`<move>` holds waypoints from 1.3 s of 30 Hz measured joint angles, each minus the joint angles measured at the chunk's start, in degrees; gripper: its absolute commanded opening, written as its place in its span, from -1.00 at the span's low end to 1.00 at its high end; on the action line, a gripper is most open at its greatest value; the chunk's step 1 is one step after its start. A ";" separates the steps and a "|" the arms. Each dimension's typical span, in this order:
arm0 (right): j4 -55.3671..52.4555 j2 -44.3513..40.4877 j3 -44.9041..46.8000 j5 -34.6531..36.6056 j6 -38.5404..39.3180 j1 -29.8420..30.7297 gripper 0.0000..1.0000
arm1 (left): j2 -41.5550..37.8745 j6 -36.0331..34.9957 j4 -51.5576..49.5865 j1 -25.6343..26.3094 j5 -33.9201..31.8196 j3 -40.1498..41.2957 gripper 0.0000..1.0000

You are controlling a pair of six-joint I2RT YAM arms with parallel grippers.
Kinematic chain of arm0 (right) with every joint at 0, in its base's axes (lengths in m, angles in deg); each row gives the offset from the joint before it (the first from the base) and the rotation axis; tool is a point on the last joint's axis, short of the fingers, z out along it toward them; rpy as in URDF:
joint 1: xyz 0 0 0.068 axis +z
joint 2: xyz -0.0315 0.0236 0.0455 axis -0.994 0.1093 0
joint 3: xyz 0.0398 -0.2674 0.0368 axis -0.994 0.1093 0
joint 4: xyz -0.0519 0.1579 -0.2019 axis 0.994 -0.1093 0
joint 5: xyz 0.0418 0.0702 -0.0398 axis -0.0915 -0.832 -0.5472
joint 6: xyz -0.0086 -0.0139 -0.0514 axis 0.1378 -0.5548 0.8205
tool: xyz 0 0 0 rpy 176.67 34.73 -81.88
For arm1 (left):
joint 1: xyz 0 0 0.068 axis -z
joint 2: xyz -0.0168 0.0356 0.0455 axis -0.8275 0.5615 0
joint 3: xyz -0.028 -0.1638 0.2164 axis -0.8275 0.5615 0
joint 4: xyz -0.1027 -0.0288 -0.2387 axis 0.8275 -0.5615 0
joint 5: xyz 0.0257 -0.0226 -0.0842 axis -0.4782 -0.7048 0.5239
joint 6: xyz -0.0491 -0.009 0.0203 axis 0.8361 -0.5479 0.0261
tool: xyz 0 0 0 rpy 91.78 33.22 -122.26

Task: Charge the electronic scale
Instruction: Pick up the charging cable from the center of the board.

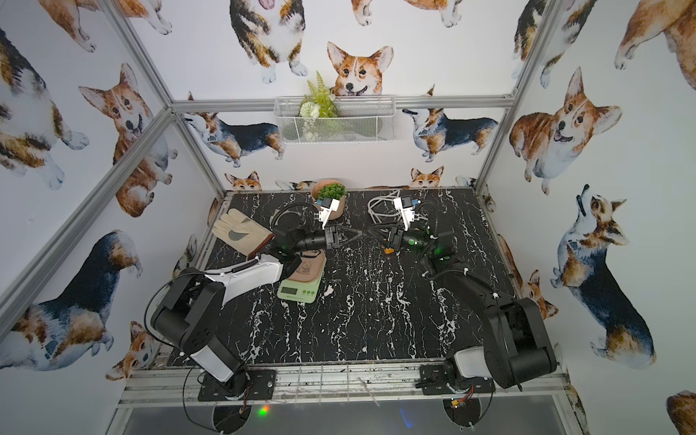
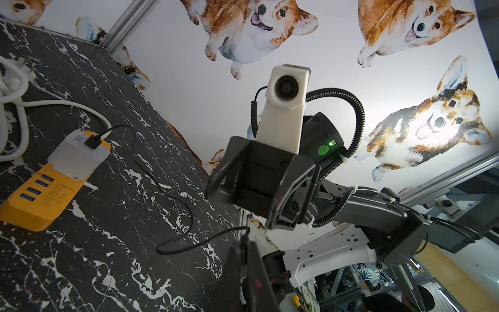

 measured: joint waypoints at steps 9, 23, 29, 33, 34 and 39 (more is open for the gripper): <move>11.37 3.45 0.57 -3.61 -8.11 0.02 -0.30 | -2.01 0.15 1.14 0.35 -2.51 0.15 -1.00; 14.99 3.54 1.42 -3.67 -10.75 0.02 -0.48 | -2.01 1.36 2.16 0.55 -5.18 0.28 -1.00; 15.98 4.44 1.01 -4.17 -12.00 0.00 -0.55 | -2.10 1.31 2.12 1.07 -5.84 0.20 -1.00; 16.50 4.70 0.76 -5.01 -12.39 0.00 -0.57 | -2.14 1.29 1.90 1.11 -6.01 0.09 -1.00; 16.63 4.74 0.74 -5.05 -12.41 0.00 -0.56 | -2.14 1.29 1.77 1.11 -6.01 0.02 -1.00; 16.72 5.05 0.59 -5.18 -12.52 0.00 -0.57 | -2.14 1.27 1.75 1.11 -6.23 -0.11 -1.00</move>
